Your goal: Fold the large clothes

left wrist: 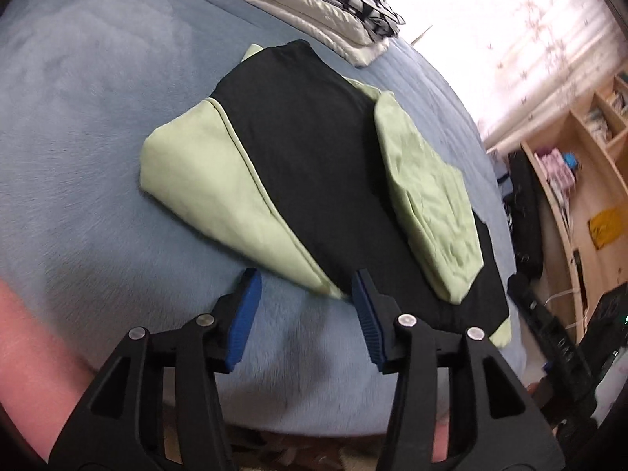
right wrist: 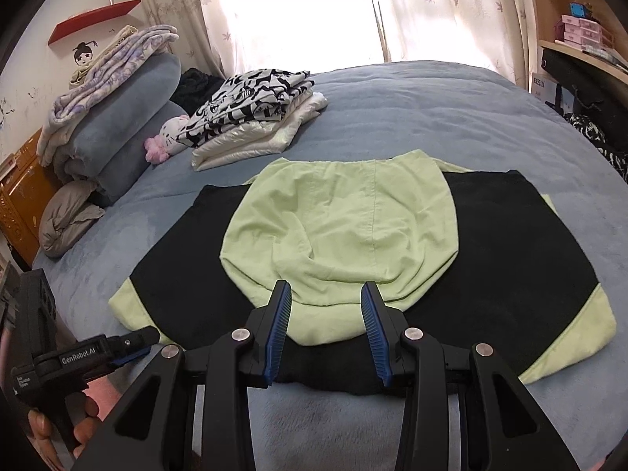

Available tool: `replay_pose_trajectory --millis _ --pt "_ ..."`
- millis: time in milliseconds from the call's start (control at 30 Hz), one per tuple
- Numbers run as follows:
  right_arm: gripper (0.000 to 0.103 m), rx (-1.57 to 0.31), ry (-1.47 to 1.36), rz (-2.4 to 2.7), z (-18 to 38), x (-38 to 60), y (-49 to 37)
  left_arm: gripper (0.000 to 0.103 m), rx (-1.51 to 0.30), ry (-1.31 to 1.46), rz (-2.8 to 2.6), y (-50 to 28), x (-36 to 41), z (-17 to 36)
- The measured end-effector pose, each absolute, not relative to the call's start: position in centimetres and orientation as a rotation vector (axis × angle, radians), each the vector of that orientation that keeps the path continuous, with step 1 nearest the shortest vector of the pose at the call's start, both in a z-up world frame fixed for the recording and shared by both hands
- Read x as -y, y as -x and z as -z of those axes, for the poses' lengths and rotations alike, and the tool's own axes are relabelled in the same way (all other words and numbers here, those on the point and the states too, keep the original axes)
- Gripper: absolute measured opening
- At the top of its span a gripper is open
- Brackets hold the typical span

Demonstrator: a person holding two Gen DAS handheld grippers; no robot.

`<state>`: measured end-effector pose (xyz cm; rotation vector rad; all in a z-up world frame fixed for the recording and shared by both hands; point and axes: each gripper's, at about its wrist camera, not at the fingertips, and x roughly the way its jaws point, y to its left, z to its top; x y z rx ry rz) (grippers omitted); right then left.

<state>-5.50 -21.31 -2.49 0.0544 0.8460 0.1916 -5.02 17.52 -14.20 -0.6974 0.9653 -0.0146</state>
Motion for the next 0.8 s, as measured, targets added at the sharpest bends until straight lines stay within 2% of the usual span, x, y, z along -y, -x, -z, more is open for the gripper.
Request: replay_pose_trajectory --millis 167,500,533,567,600,800 --pt "0.035 -0.853 -0.035 -0.184 4.3 20.9 2.5 0.049 -0.936 0.729 -0.007 3.1 -17.7 15.6" --pt "0.020 -0.922 0.007 -0.181 9.7 18.8 -4.8 0.052 -0.898 0.678 -0.103 -2.6 -17.1 16.5" --pt "0.020 -0.945 0.011 -0.186 10.6 18.6 -5.1 0.048 -0.887 0.676 -0.115 -3.1 -17.2 16.3" --pt "0.020 -0.983 0.020 -0.193 11.9 18.3 -5.5 0.025 -0.861 0.664 -0.148 -3.5 -17.2 16.0" --pt "0.020 -1.007 0.031 -0.193 12.9 18.1 -5.7 0.007 -0.838 0.636 -0.179 -3.8 -17.2 15.5" --pt "0.020 -1.015 0.002 -0.214 14.6 18.4 -6.9 0.003 -0.627 0.329 -0.138 -4.9 -11.4 9.2"
